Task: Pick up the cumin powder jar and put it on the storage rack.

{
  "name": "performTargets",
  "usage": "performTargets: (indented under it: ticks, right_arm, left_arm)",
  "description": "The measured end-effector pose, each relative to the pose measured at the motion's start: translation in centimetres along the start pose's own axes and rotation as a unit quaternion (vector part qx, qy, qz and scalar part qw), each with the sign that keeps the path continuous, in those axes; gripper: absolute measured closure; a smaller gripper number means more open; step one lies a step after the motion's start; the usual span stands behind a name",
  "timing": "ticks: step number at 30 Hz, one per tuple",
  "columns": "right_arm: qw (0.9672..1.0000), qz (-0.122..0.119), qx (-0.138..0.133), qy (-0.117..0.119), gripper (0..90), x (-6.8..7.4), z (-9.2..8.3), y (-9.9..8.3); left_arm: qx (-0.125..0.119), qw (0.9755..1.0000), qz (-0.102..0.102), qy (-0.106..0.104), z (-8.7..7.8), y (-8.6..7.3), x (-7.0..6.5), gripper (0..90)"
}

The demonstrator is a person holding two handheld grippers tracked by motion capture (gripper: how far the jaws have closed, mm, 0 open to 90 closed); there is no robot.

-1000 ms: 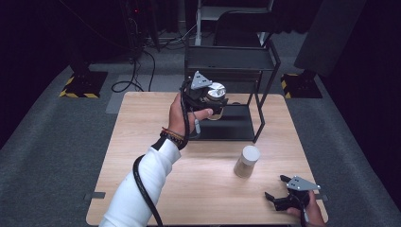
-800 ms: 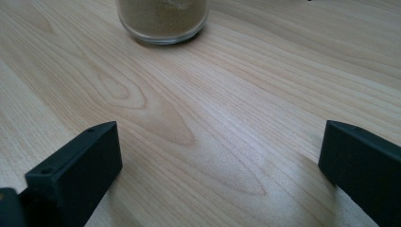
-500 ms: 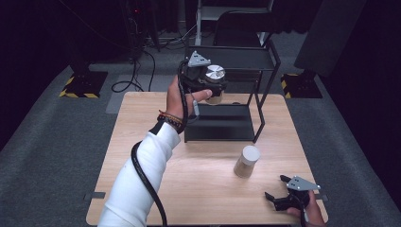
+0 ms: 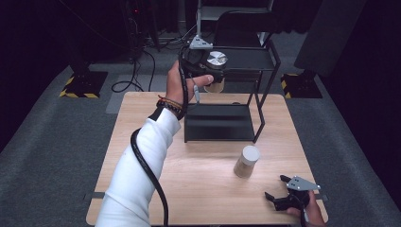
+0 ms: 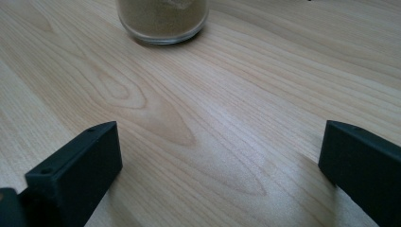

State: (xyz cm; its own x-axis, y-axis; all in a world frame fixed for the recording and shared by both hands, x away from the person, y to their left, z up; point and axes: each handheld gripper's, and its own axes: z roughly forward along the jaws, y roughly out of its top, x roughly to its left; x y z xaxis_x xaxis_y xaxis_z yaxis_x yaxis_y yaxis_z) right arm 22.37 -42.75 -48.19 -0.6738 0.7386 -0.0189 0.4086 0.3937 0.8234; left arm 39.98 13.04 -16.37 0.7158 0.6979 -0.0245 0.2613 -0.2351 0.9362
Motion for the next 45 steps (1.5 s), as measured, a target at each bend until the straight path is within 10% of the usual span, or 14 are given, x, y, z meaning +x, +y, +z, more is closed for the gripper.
performTargets:
  ticks: [45]
  right_arm:
    - [1.0000,0.002,0.000,-0.004,0.0,0.1,0.0,0.0]
  left_arm:
    - [-0.012,0.9977,0.018,0.064,5.8,4.6,3.8,31.1]
